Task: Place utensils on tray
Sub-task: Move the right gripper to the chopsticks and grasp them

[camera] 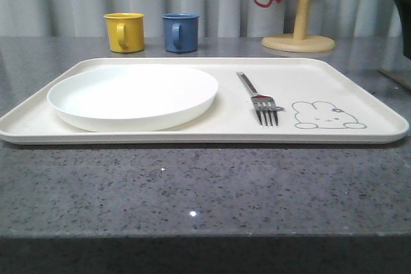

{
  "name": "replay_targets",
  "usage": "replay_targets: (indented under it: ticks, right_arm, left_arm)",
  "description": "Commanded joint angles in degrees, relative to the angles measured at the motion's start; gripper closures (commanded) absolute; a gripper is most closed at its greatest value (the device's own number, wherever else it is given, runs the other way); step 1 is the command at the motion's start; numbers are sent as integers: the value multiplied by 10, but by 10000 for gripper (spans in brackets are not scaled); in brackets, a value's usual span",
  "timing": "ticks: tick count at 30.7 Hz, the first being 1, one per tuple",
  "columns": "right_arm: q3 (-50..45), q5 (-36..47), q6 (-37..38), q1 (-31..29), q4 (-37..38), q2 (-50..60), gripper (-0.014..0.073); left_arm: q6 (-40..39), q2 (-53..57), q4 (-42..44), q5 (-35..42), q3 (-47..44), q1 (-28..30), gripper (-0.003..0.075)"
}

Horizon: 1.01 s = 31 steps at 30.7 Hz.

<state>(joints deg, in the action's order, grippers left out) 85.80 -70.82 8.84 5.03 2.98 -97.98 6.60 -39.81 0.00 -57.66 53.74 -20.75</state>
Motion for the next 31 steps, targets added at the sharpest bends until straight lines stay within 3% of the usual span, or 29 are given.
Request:
replay_targets:
  ticks: [1,9,31]
  right_arm:
    - [-16,-29,-21,-16,-2,29,338]
    - [-43,-12,-36,-47,-3,16,338]
    - [-44,22,-62,-47,-48,-4,338]
  left_arm:
    - [-5,-1,0,37,13,-2,353]
    - [-5,-1,0,37,13,-2,353]
    - [-5,-1,0,37,13,-2,353]
